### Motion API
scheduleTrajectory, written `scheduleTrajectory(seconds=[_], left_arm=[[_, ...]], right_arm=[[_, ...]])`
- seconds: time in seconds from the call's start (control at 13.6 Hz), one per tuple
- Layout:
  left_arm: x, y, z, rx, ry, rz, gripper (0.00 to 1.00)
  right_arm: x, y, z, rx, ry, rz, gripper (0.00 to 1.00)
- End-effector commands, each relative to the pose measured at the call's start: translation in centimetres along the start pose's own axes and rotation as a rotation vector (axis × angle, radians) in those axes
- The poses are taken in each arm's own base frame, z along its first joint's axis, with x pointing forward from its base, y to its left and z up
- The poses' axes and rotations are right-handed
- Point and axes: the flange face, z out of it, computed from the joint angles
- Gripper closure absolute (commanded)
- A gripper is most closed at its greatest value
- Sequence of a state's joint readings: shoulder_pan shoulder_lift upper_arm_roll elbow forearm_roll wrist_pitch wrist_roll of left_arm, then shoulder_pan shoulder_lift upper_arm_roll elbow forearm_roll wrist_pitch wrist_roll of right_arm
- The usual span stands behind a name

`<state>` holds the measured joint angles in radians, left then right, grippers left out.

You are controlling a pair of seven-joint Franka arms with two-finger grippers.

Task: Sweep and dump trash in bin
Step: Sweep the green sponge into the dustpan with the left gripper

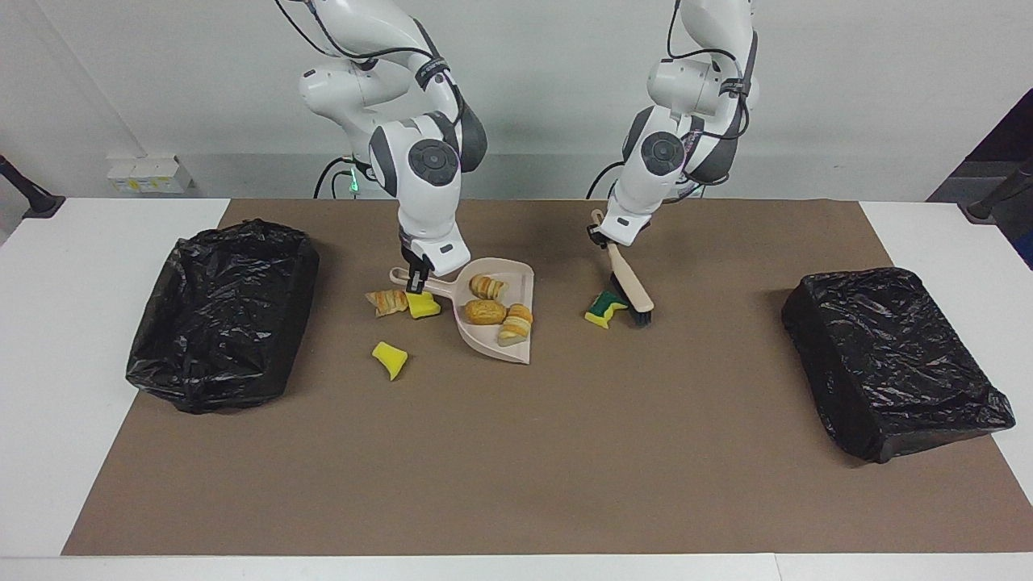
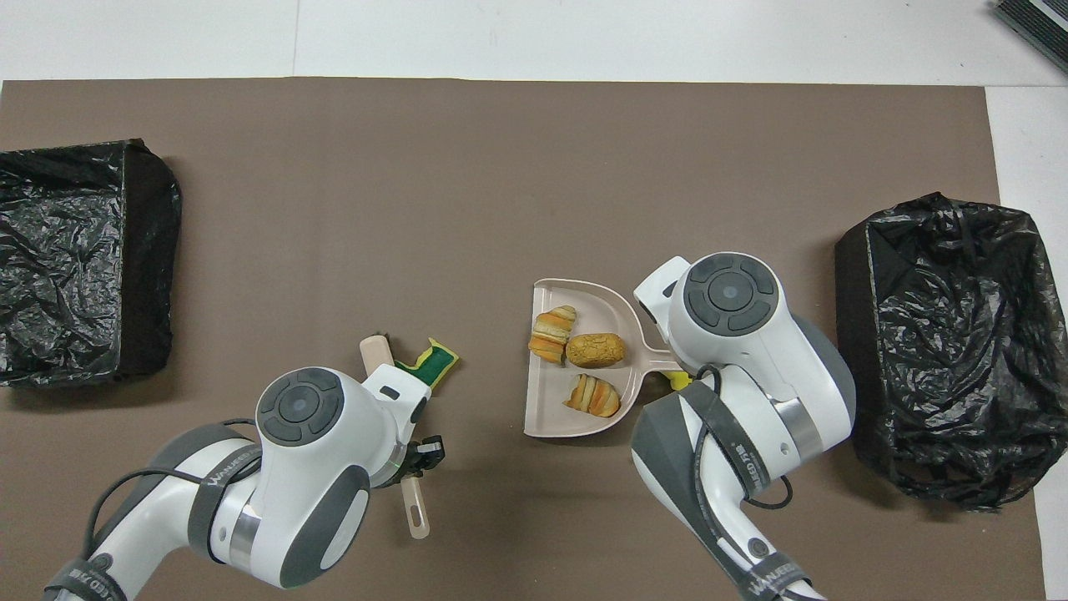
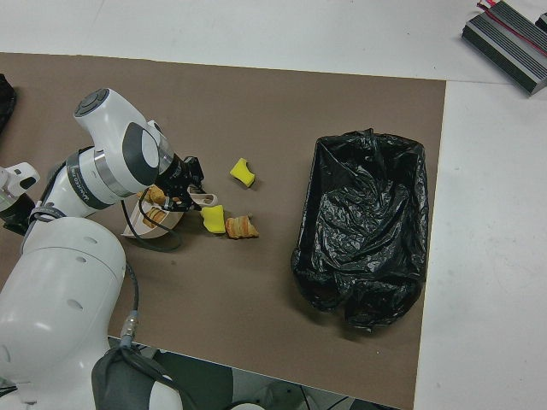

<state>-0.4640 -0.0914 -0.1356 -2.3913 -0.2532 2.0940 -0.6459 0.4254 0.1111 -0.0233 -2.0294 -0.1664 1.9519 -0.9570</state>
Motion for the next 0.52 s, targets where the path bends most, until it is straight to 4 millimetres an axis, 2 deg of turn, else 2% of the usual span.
scheduleTrajectory(seconds=[0.0, 0.07, 0.22, 0.37, 0.44], left_arm=[[-1.2, 4.1, 0.8, -0.034, 0.004, 0.056, 1.0], [-0.9, 5.8, 1.5, -0.037, 0.007, 0.047, 1.0], [-1.7, 7.6, 1.5, -0.044, 0.015, 0.05, 1.0], [-3.5, 10.0, 0.6, -0.083, 0.016, 0.061, 1.0], [-4.9, 11.9, 0.2, -0.107, 0.025, 0.062, 1.0]], right_arm=[[-0.1, -0.5, -0.1, -0.019, 0.014, 0.02, 1.0], [-0.1, -0.5, -0.1, -0.019, 0.014, 0.02, 1.0], [-0.1, -0.5, -0.1, -0.019, 0.014, 0.02, 1.0], [-0.1, -0.5, -0.1, -0.019, 0.014, 0.02, 1.0], [-0.1, -0.5, -0.1, -0.018, 0.015, 0.021, 1.0]])
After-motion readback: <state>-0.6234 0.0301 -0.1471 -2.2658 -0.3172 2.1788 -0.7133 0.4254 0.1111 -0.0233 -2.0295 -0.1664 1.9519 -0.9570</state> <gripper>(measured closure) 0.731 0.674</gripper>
